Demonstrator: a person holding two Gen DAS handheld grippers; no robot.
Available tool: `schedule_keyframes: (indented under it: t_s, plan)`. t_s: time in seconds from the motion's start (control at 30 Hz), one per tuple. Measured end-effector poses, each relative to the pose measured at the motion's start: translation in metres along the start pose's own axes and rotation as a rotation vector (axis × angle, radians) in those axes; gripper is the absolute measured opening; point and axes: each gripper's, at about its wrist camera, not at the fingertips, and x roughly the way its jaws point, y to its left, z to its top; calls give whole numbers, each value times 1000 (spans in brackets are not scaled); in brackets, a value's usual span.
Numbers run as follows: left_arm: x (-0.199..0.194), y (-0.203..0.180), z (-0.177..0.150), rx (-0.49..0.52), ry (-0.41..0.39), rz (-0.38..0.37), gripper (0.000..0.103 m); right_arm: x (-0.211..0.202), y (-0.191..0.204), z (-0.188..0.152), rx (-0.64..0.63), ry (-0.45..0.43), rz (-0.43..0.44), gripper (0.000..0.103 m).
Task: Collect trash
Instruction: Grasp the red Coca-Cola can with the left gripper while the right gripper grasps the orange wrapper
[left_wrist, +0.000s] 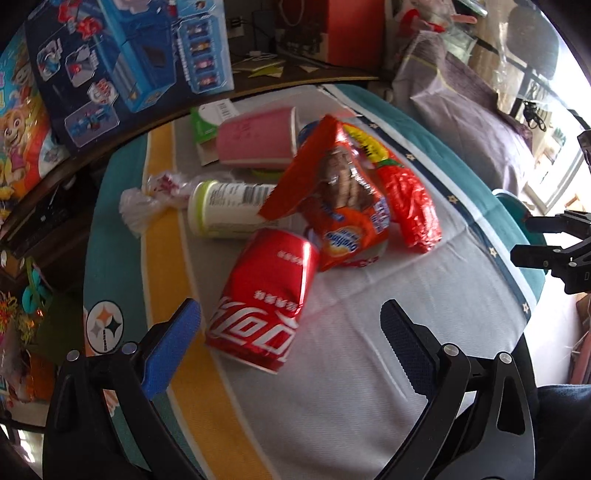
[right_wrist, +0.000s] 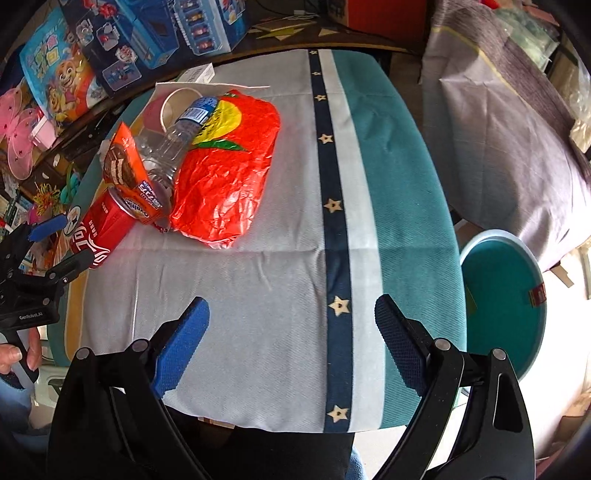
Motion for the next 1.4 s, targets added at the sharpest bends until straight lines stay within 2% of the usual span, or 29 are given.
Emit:
schedule_keyframes:
  t_s: [0.2, 0.4, 0.5, 0.53, 0.6, 0.7, 0.9, 1.03, 1.1, 1.2, 1.23, 1.33, 1.4]
  plan:
    - [22, 13, 0, -36, 51, -34, 98, 15, 21, 12, -25, 31, 3, 87]
    - [45, 15, 7, -9, 80, -38, 98, 23, 31, 20, -35, 48, -3, 87]
    - [54, 18, 7, -14, 79, -68, 98, 26, 37, 26, -39, 52, 3, 87]
    - [54, 19, 6, -21, 69, -85, 96, 26, 40, 29, -45, 49, 5, 87]
    - [54, 22, 6, -35, 65, -104, 64, 27, 46, 36, -60, 40, 11, 87]
    - [52, 29, 1, -72, 65, -149, 61, 28, 60, 48, -80, 26, 39, 87]
    - [48, 37, -7, -99, 63, -152, 62, 31, 105, 75, -164, -17, 111, 84]
    - [47, 41, -9, -96, 59, -132, 62, 38, 135, 87, -230, -20, 134, 76]
    - [46, 41, -10, -93, 55, -115, 63, 43, 144, 91, -247, -12, 140, 67]
    - [45, 42, -11, -92, 52, -102, 65, 50, 151, 93, -273, 5, 131, 45]
    - [46, 42, -11, -90, 53, -97, 65, 51, 152, 92, -281, 5, 129, 29]
    - [47, 42, -11, -87, 59, -85, 67, 48, 150, 88, -280, 4, 144, 21]
    - [48, 40, -11, -83, 60, -77, 67, 41, 149, 84, -291, -14, 136, 19]
